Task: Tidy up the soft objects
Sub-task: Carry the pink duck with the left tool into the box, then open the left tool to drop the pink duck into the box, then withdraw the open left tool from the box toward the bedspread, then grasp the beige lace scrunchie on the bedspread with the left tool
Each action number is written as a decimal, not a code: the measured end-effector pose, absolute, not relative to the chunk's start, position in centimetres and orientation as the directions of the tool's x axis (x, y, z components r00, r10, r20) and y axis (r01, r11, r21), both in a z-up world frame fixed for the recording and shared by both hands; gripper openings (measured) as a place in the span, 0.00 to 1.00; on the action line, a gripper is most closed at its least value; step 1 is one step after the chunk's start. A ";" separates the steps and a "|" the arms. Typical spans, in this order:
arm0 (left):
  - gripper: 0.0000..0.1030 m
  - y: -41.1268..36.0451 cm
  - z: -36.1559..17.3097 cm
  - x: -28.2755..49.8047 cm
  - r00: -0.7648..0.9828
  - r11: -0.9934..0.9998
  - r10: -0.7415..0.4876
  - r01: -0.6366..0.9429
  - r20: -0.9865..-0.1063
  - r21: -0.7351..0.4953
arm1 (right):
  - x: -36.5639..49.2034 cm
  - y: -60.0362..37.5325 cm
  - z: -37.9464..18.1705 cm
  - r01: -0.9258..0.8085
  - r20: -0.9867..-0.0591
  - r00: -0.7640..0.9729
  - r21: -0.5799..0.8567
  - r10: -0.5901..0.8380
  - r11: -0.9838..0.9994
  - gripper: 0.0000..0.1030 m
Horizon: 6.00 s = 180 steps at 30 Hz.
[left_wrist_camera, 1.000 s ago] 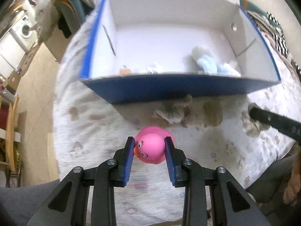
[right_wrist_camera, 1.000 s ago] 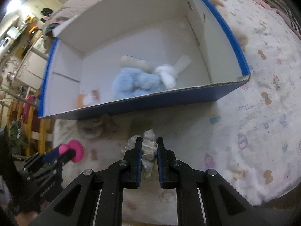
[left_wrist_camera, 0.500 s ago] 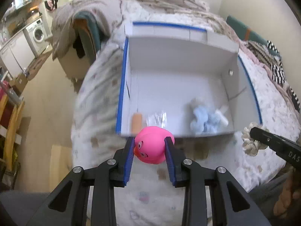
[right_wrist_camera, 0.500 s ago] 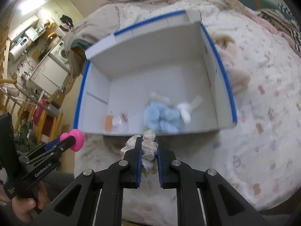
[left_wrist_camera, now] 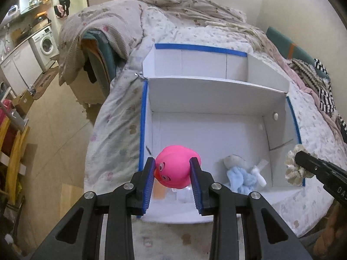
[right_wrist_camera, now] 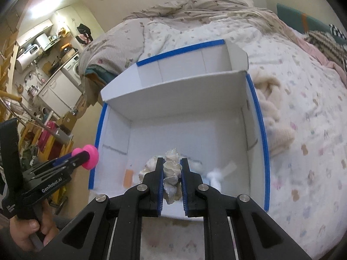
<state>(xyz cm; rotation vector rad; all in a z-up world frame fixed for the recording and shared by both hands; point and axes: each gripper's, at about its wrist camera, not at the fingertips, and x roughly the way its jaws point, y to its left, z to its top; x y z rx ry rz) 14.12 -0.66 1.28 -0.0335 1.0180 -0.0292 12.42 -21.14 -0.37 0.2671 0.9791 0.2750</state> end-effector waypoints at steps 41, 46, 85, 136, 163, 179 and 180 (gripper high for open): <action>0.28 -4.1 -9.1 19.8 0.423 0.997 -0.027 0.072 -0.906 0.003 | 17.4 -20.2 -9.7 -0.103 -0.880 0.435 0.165 0.193 0.981 0.15; 0.28 -4.2 -9.2 19.8 0.426 0.998 -0.007 0.066 -0.905 0.023 | 17.2 -20.3 -9.6 -0.110 -0.877 0.437 0.167 0.199 0.980 0.16; 0.62 -2.7 -2.7 14.1 0.550 0.998 0.015 0.042 -0.835 0.046 | 12.6 -19.7 -5.0 -0.155 -0.799 0.553 0.177 0.234 0.972 0.86; 0.62 0.3 -10.6 8.8 0.271 0.997 -0.021 -0.063 -0.962 -0.039 | 10.1 -17.5 -17.4 -0.012 -0.964 0.154 0.219 0.218 0.976 0.51; 0.17 -7.0 -15.8 11.8 0.120 0.990 -0.110 0.099 -0.987 -0.099 | 8.3 -21.0 -14.5 -0.057 -0.927 0.251 0.274 0.280 0.960 0.09; 0.11 -2.7 -14.3 10.9 0.204 0.998 -0.050 0.049 -0.978 -0.041 | 7.5 -19.5 -13.1 -0.092 -0.916 0.284 0.267 0.283 0.959 0.09; 0.11 -2.3 -14.2 10.7 0.210 0.998 -0.043 0.042 -0.977 -0.035 | 7.3 -19.4 -13.1 -0.093 -0.916 0.285 0.268 0.283 0.959 0.09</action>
